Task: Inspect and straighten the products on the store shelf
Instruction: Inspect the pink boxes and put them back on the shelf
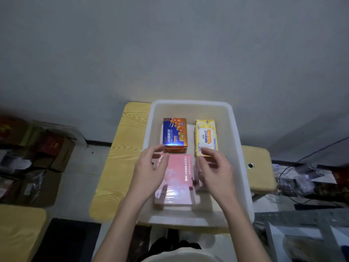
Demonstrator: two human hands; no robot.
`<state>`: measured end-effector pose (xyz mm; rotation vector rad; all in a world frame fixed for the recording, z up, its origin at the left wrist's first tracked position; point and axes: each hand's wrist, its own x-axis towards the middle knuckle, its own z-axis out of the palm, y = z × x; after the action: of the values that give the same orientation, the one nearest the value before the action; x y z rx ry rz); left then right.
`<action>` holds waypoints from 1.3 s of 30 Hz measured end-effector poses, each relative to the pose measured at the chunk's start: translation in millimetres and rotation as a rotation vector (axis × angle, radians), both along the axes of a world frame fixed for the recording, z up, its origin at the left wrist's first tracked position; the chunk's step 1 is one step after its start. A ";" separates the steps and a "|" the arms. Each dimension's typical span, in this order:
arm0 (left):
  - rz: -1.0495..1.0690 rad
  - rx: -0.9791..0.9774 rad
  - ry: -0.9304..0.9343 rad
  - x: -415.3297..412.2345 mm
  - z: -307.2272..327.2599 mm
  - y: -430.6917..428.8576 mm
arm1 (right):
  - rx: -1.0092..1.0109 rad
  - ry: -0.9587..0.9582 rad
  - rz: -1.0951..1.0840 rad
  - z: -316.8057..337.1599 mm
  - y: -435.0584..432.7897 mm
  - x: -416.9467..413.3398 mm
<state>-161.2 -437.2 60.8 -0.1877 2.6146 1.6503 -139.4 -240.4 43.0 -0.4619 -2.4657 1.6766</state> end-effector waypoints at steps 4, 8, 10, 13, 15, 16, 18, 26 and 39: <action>-0.007 0.017 0.027 24.6 25.0 -1.8 | -0.039 0.068 -0.006 18.1 15.9 30.0; -0.031 0.047 0.023 50.0 20.6 -3.3 | -0.022 0.065 -0.017 22.3 22.3 59.6; -0.070 0.044 -0.001 61.7 13.9 -7.4 | -0.019 0.045 -0.047 18.9 22.8 78.1; -0.124 0.050 -0.037 76.1 4.9 -14.6 | -0.028 0.040 -0.117 13.9 19.1 107.7; -0.162 0.060 -0.036 88.3 -1.7 -21.5 | -0.015 0.035 -0.171 7.1 12.0 128.9; -0.184 0.068 -0.035 94.3 -4.9 -25.9 | -0.007 0.026 -0.201 3.4 7.2 139.7; -0.234 0.073 -0.036 104.5 -11.3 -35.1 | 0.000 0.010 -0.250 -0.6 -4.5 161.4; -0.390 0.103 -0.067 136.5 -15.1 -40.1 | 0.050 -0.006 -0.413 9.9 -31.8 237.7; -0.974 0.116 0.031 201.4 1.0 85.1 | 0.098 0.012 -0.912 44.9 -2.7 387.7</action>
<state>40.2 -352.2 61.8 0.9494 2.0142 1.3744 248.3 -243.1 88.0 -1.2926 -1.8209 1.1407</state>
